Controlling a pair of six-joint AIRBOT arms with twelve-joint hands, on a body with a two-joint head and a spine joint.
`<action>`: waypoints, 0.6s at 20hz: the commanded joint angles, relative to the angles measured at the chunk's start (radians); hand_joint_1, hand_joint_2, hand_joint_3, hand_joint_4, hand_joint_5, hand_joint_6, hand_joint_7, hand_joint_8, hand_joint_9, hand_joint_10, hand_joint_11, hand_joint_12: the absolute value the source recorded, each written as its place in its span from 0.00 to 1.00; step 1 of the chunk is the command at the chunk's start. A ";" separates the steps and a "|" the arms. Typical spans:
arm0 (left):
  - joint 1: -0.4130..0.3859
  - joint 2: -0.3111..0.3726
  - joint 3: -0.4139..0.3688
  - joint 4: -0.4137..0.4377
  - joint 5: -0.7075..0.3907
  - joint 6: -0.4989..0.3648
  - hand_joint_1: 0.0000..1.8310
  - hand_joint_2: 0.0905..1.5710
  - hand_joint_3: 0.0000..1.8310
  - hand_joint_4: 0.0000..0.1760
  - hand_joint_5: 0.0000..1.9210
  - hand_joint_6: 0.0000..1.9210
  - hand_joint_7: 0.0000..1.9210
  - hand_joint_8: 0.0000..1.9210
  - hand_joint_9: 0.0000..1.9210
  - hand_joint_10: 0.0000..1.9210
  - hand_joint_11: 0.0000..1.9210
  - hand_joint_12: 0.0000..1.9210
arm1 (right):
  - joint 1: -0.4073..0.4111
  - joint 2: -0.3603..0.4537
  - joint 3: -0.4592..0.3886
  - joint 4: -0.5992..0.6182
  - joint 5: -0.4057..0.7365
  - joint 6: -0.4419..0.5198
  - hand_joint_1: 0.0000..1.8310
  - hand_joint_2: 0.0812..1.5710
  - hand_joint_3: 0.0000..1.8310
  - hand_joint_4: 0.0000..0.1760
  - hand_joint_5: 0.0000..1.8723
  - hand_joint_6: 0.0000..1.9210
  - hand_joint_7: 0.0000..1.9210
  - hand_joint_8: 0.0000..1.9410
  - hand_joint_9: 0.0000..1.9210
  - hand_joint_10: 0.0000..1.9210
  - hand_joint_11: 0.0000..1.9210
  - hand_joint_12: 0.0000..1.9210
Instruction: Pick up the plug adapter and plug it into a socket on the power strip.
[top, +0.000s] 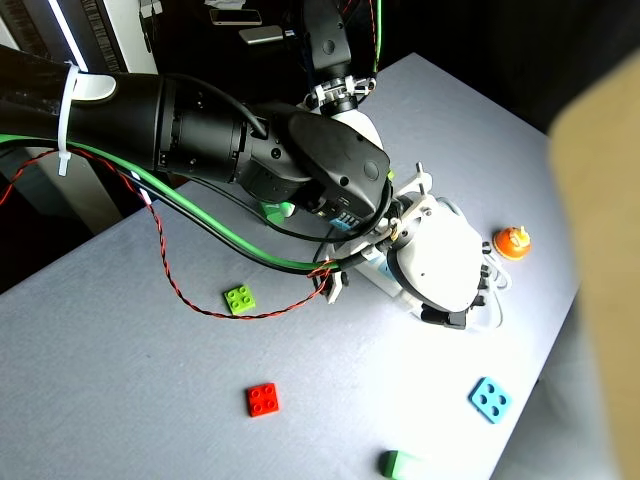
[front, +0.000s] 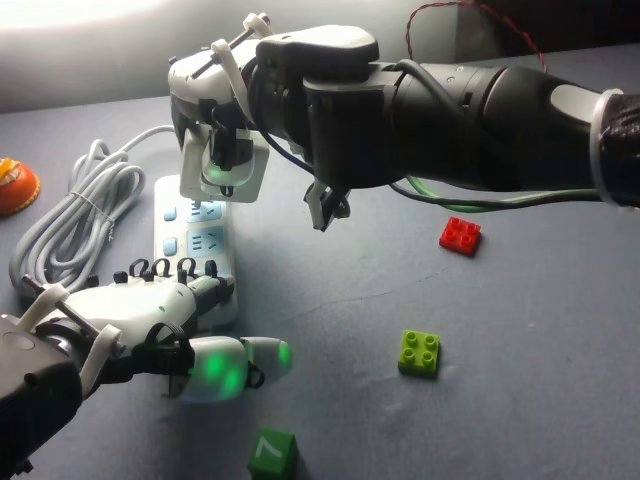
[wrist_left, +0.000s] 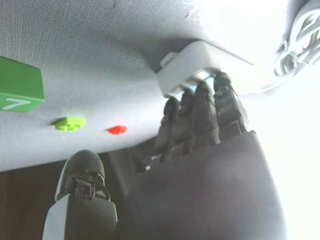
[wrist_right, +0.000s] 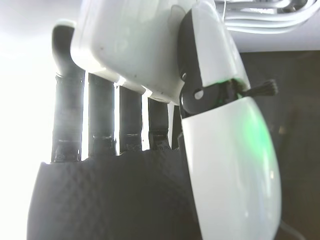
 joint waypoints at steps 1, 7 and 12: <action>0.005 0.003 0.000 0.003 -0.017 -0.003 0.00 0.73 0.00 0.00 0.06 0.00 0.06 0.00 0.04 0.00 0.00 0.07 | 0.007 0.002 0.004 -0.030 -0.044 0.002 0.67 0.73 0.00 0.00 0.45 0.54 0.49 0.64 0.42 0.59 0.32 0.85; 0.004 -0.002 0.000 0.003 -0.021 -0.002 0.00 0.73 0.00 0.00 0.05 0.00 0.04 0.00 0.04 0.00 0.00 0.05 | -0.003 -0.010 0.021 -0.035 -0.061 -0.005 0.67 0.72 0.00 0.00 0.45 0.54 0.50 0.63 0.43 0.59 0.32 0.86; 0.004 -0.003 -0.001 0.003 -0.028 -0.001 0.00 0.73 0.00 0.00 0.05 0.00 0.05 0.00 0.04 0.00 0.00 0.08 | -0.009 -0.017 0.029 -0.044 -0.067 -0.005 0.67 0.72 0.00 0.00 0.46 0.53 0.50 0.63 0.43 0.57 0.32 0.84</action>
